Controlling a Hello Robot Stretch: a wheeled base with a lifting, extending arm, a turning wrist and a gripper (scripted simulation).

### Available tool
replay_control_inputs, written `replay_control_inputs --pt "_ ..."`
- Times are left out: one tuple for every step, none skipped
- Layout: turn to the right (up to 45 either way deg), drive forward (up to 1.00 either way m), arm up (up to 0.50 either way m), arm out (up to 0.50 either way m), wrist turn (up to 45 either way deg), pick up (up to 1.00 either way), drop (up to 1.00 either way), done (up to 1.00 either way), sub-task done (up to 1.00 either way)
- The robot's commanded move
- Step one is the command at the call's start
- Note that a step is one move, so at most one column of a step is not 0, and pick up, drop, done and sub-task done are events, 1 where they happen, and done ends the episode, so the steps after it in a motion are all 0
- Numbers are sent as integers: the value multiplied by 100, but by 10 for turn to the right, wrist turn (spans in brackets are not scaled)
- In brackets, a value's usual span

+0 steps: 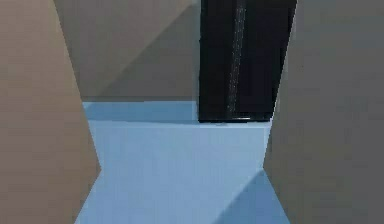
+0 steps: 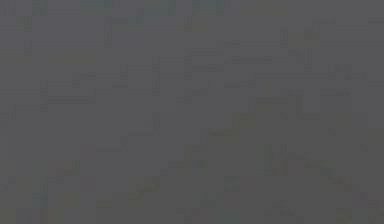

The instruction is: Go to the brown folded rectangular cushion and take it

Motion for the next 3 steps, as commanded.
replay_control_inputs --pt "0 75 0 0 0 0 0 0 0" --pt "-270 0 0 0 0 0 0 0 0" --pt "0 100 0 0 0 0 0 0 0"
